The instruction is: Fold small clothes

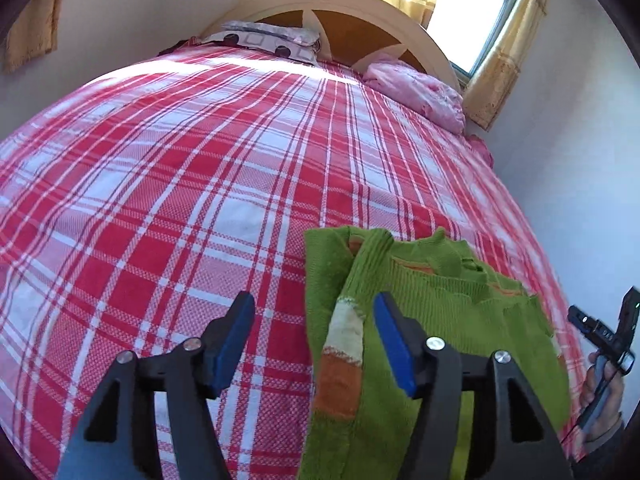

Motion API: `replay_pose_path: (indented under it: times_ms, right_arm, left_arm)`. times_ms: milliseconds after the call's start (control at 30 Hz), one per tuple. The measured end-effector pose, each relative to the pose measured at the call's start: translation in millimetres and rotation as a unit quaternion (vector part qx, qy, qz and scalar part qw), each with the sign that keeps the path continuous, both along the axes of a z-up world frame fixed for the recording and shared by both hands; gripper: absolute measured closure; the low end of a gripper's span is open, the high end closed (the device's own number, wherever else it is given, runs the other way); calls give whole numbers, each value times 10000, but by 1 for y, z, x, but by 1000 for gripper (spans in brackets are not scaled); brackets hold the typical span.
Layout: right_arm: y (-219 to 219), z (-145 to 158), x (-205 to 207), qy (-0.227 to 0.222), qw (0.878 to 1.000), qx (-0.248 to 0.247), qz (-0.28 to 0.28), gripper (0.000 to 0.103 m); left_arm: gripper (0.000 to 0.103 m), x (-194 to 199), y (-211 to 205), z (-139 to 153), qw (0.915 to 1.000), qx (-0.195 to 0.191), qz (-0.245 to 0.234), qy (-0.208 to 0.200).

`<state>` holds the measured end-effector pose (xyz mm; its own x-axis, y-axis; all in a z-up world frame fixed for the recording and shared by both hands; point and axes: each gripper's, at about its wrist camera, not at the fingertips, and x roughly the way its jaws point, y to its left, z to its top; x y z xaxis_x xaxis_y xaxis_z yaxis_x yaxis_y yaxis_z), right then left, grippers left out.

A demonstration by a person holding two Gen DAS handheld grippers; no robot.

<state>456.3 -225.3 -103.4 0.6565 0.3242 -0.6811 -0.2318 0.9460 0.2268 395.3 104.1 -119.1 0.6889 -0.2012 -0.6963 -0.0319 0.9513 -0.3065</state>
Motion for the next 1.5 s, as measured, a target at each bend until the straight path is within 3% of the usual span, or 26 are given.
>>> replay_pose_path:
  times_ms: [133, 167, 233, 300, 367, 467, 600, 700, 867, 933, 1133, 1233, 1367, 1467, 1500]
  right_arm:
    - [62, -11, -11, 507, 9943, -50, 937, 43]
    - [81, -18, -13, 696, 9927, -202, 961, 48]
    - [110, -35, -14, 886, 9889, -540, 1068, 66]
    - [127, -50, -7, 947, 9875, -811, 966, 96]
    - [129, -56, 1, 919, 9893, -777, 829, 99]
    - [132, -52, 9, 777, 9915, -766, 712, 100]
    - [138, -44, 20, 543, 9920, -1026, 495, 101]
    - [137, -56, 32, 801, 9908, -1009, 416, 100]
    - [135, -55, 25, 733, 9918, -963, 400, 96]
    - [134, -58, 19, 641, 9925, -954, 427, 88]
    - [139, -66, 5, 112, 9928, -1142, 352, 87]
    - [136, -66, 3, 36, 9935, -1088, 341, 87]
    - [122, -67, 4, 93, 9976, -600, 338, 87]
    - [115, -67, 5, 132, 9988, -328, 351, 87]
    - [115, -67, 5, 130, 9989, -295, 353, 87]
  left_arm:
    - [38, 1, -8, -7, 9999, 67, -40, 133]
    - [38, 0, -10, -10, 9998, 93, -28, 169]
    - [38, -4, -14, -18, 9994, 300, 27, 194]
    - [38, -9, -15, -28, 9986, 445, 102, 271]
    - [36, -13, -10, -39, 9986, 360, 162, 339]
    - [28, -20, -1, -47, 9990, 161, 298, 288]
    - [28, -23, 6, -49, 9980, 66, 595, 215]
    - [29, -26, 16, -52, 9961, -123, 857, 180]
    - [31, -34, 27, -49, 9932, -231, 1140, 35]
    - [31, -36, 27, -42, 9937, -269, 1089, -83]
    - [31, -17, -7, -8, 9980, 378, 285, -427]
    - [31, -1, -27, 3, 9955, 766, -96, -548]
    - [45, 27, -50, -5, 9938, 857, -639, -309]
    - [71, 49, -63, -25, 9916, 1098, -676, 76]
    - [89, 56, -63, -33, 9915, 1126, -612, 234]
